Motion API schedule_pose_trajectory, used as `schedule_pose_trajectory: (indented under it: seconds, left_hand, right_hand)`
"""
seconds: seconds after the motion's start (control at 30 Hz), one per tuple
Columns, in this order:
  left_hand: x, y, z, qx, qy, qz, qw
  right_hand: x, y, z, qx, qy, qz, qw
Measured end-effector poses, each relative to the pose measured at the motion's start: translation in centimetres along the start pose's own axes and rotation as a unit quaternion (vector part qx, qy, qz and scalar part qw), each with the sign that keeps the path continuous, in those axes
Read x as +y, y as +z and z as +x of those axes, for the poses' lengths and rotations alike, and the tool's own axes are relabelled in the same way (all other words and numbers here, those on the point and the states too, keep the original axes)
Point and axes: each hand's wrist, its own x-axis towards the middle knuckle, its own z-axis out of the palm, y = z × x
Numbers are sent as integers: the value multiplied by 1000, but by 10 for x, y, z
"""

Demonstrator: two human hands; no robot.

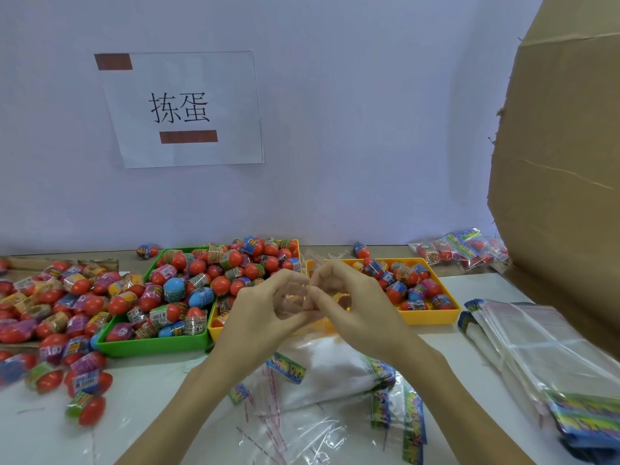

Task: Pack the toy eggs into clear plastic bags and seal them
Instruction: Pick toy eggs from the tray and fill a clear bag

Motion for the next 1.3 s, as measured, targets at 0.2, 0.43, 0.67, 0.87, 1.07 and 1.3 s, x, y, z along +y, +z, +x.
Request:
schedule_pose_trajectory:
  seconds: [0.2, 0.43, 0.67, 0.87, 1.07, 1.3]
  left_hand:
    - [-1, 2, -1, -37, -23, -41, 998]
    - [-2, 1, 3, -82, -13, -54, 995]
    - [-4, -2, 1, -50, 1, -14, 999]
    - [-9, -3, 3, -55, -17, -8, 998]
    - [-17, -9, 7, -10, -92, -60, 994]
    - [-20, -12, 10, 20, -154, -110, 982]
  right_hand:
    - [-3, -8, -2, -43, 38, 26, 998]
    - [-7, -15, -3, -48, 31, 29, 998]
    - [-11, -15, -5, -94, 16, 58, 994]
    - [-10, -10, -4, -21, -28, 41, 999]
    - [12, -21, 3, 185, 2, -8, 983]
    - [52, -26, 3, 44, 97, -256, 961]
